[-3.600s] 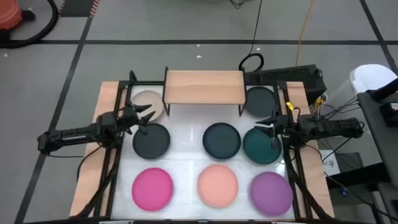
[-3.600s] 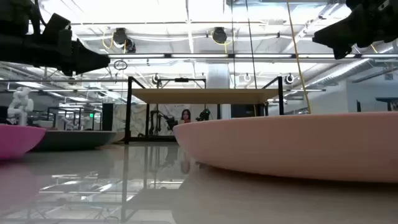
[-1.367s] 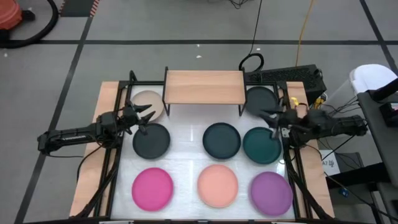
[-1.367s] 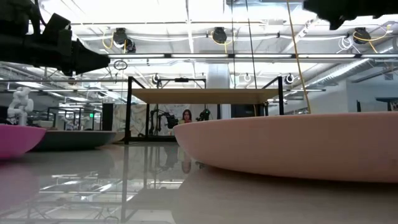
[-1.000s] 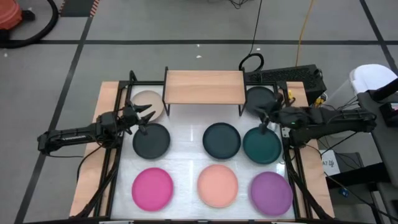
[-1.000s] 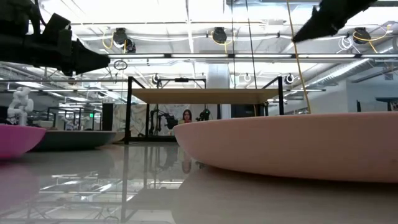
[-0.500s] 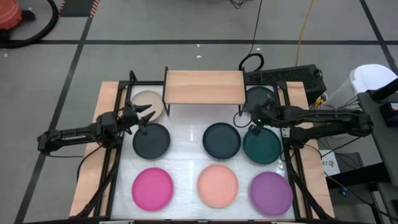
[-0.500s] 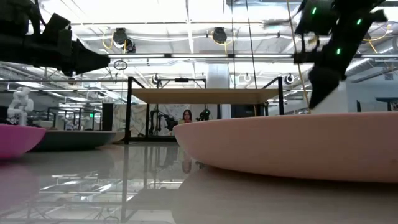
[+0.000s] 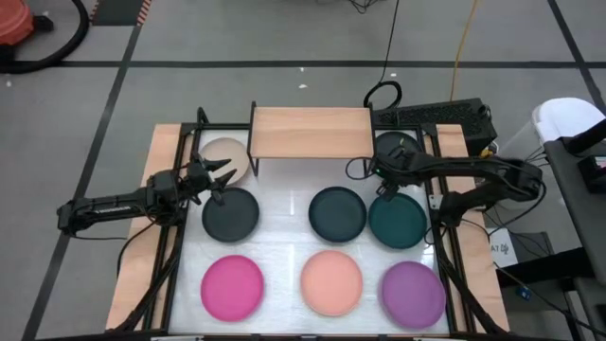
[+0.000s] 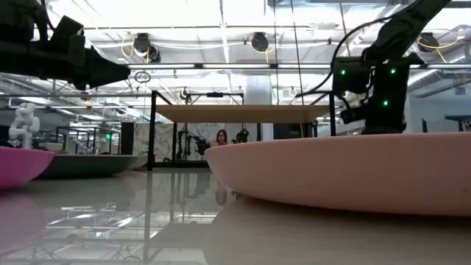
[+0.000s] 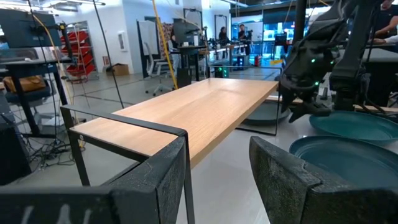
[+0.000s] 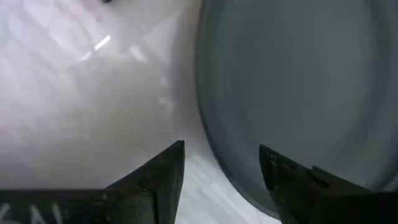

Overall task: Place and stack plates onto a shelf
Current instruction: Put the black plate on the shelf

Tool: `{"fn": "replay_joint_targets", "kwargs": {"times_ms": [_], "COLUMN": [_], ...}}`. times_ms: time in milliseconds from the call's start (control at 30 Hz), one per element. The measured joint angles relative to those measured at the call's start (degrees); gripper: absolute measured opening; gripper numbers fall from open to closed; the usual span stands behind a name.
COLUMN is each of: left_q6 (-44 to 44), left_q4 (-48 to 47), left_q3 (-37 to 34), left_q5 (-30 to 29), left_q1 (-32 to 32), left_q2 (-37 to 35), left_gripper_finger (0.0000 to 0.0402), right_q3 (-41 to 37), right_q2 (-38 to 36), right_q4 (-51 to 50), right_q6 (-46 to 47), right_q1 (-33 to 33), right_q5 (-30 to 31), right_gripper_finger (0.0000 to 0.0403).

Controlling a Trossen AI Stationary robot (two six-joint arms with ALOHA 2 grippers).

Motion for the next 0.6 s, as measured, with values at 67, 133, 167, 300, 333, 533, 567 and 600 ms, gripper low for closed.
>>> {"fn": "replay_joint_targets", "kwargs": {"times_ms": [67, 133, 167, 300, 333, 533, 567, 600], "left_q6": [0.0, 0.0, 0.0, 0.0, 0.0, 0.0, 0.0, 0.0], "left_q4": [0.0, 0.0, 0.0, 0.0, 0.0, 0.0, 0.0, 0.0], "left_q3": [0.0, 0.0, 0.0, 0.0, 0.0, 0.0, 0.0, 0.0], "left_q5": [0.0, 0.0, 0.0, 0.0, 0.0, 0.0, 0.0, 0.0], "left_q1": [0.0, 0.0, 0.0, 0.0, 0.0, 0.0, 0.0, 0.0], "left_q2": [0.0, 0.0, 0.0, 0.0, 0.0, 0.0, 0.0, 0.0], "left_gripper_finger": [0.0184, 0.0184, 0.0184, 0.0184, 0.0184, 0.0184, 0.0184, 0.0184], "right_q3": [0.0, 0.0, 0.0, 0.1, 0.1, 0.1, 0.2, 0.1], "right_q2": [1.5, 2.6, 3.0, 3.6, 3.6, -1.0, -2.4, -4.1], "right_q4": [1.3, 2.7, 3.1, 3.3, 3.1, 1.3, 0.3, -1.1], "right_q6": [-0.8, -0.8, -0.8, -0.8, -0.8, 1.8, 3.0, 4.2], "right_q1": [-0.9, -1.4, -1.7, -2.3, -2.3, -2.3, -2.3, -2.3], "right_q5": [-0.9, -1.0, -0.9, -1.3, -1.3, 1.5, 2.4, 3.7], "right_gripper_finger": [0.0191, 0.0188, 0.0182, 0.0136, 0.0117, 0.0015, 0.0015, 0.0012]}}
